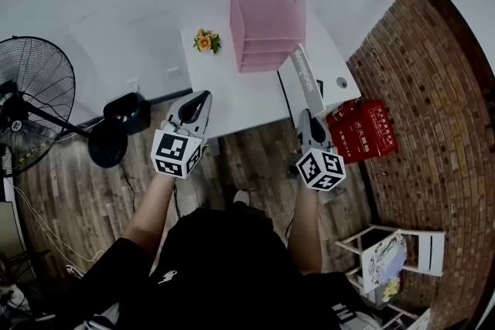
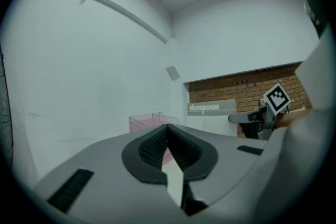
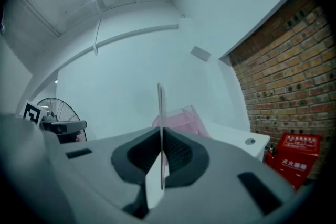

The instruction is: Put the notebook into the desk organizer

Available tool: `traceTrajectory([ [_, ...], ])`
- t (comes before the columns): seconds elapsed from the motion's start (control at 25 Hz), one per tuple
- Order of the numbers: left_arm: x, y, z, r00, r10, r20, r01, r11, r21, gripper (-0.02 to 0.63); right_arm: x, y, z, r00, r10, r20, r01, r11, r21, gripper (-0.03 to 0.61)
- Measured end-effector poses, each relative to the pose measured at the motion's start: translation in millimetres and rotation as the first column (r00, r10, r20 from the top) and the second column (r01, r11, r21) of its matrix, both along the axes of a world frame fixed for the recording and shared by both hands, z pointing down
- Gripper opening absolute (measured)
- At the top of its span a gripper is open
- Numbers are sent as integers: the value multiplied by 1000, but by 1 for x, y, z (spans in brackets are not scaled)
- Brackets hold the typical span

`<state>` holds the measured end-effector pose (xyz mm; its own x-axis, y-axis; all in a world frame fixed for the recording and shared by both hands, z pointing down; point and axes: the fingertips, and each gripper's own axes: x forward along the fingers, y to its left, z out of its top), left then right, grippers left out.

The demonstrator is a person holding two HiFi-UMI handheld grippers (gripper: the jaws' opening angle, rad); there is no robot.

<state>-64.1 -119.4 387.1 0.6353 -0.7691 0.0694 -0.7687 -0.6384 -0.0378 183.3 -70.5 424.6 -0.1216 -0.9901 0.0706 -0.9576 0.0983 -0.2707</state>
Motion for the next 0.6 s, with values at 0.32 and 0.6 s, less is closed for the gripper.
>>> traceTrajectory([
  [0.32, 39, -19, 11, 998, -56, 15, 56, 998, -15, 3, 29, -35, 39, 986, -75, 148, 82, 996, -39, 11],
  [0.6, 58, -23, 33, 996, -80, 44, 82, 995, -58, 3, 38, -61, 70, 931, -111, 348, 139, 989, -56, 11],
])
